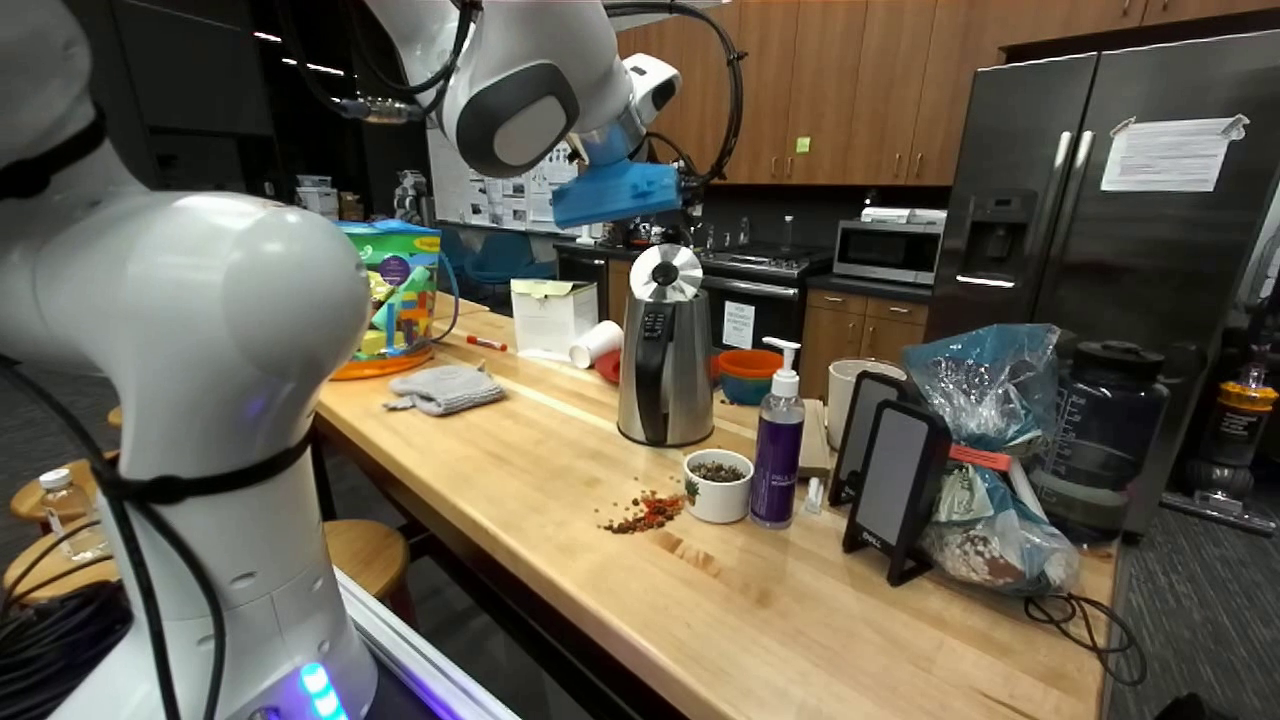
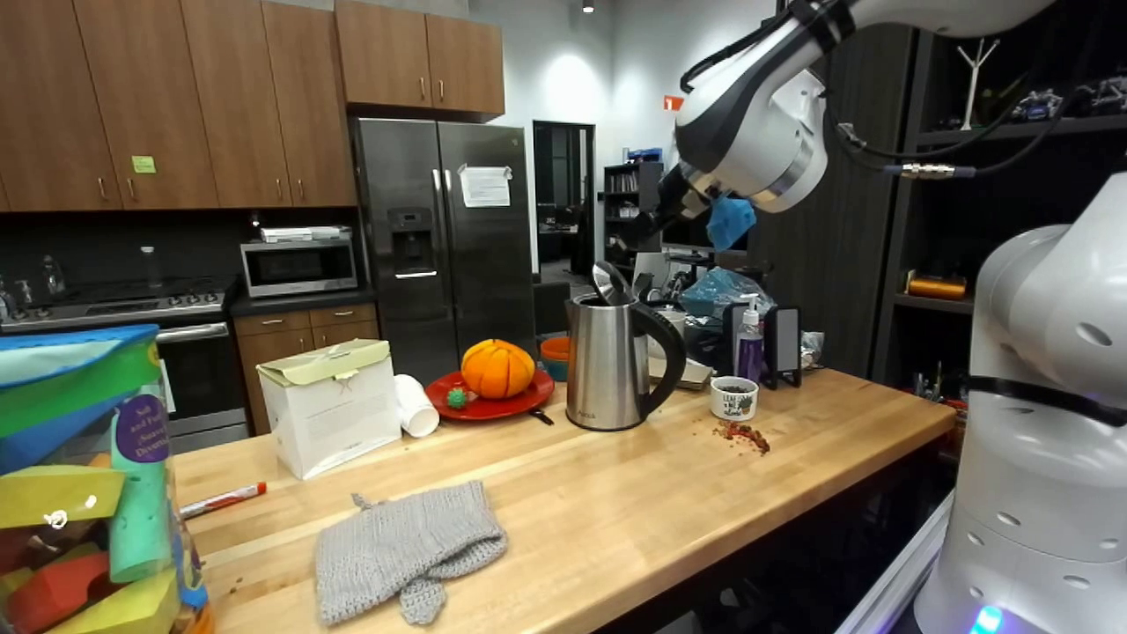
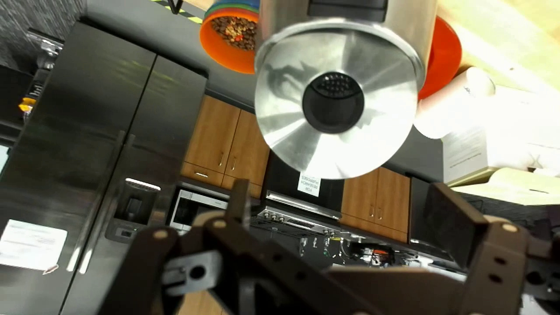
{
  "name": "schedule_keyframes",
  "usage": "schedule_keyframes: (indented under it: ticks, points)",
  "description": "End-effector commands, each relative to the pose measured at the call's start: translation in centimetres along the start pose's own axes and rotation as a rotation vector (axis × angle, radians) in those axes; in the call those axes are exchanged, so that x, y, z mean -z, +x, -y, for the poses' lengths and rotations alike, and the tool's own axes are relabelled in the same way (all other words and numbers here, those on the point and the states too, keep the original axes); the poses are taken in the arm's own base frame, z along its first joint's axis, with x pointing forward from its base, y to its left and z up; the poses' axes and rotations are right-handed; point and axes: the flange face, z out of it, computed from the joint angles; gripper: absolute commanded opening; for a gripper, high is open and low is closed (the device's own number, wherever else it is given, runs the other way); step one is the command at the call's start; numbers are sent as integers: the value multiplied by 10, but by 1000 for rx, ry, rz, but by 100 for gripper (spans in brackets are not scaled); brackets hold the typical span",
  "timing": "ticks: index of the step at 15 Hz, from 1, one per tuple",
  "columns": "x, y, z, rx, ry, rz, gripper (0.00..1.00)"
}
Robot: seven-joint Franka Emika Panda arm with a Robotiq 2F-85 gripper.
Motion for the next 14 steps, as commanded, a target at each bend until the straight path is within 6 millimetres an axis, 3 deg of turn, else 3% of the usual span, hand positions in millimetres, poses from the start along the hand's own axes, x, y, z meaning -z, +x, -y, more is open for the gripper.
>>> schedule_keyframes:
  ticks: [1, 8, 14]
  points:
    - [-7, -7, -12, 8, -31, 4, 100]
    - [-27, -4, -30, -44, -52, 30, 100]
    - [-48, 5, -31, -69, -39, 47, 100]
